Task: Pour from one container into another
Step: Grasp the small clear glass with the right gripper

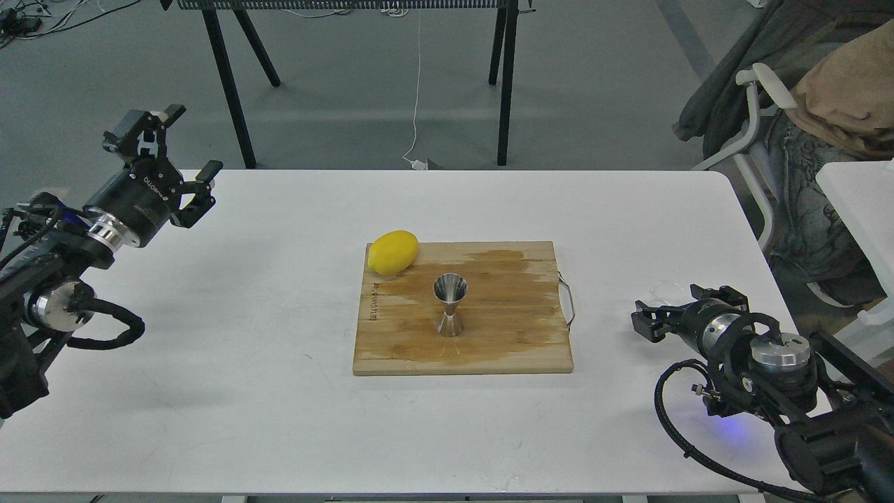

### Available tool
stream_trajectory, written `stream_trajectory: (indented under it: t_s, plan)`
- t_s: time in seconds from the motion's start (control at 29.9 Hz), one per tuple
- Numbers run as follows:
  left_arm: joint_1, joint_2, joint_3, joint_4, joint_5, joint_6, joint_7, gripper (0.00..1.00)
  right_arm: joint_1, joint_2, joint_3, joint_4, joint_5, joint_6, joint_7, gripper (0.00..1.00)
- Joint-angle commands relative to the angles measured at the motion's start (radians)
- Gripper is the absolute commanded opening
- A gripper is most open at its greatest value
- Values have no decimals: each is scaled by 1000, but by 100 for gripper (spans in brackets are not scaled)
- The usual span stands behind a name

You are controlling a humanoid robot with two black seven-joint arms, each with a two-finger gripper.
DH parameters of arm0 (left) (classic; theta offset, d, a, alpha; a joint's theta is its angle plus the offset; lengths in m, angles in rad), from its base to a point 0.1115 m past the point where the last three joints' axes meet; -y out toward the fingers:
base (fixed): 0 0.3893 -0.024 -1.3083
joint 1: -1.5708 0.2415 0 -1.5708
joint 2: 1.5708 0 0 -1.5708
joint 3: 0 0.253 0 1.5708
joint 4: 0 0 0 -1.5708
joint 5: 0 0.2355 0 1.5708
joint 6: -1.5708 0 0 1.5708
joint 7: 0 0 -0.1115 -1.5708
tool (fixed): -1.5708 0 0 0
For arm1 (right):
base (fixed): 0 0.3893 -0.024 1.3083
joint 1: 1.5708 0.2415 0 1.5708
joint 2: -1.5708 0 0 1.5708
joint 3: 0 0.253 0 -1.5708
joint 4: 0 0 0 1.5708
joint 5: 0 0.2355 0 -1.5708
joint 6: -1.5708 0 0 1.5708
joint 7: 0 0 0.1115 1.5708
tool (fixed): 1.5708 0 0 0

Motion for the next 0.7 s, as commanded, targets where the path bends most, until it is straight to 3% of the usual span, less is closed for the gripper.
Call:
stream_trajectory:
  t_s: [0.0, 0.37, 0.67]
  plan:
    - [0, 0, 0, 8, 1, 0, 0, 99, 0, 1, -14, -3, 0, -2, 0, 85]
    - [2, -2, 2, 21, 0, 0, 0, 99, 0, 2, -15, -16, 0, -1, 0, 75]
    - [2, -3, 2, 21, 0, 0, 0, 99, 2, 4, -9, -26, 0, 4, 0, 75]
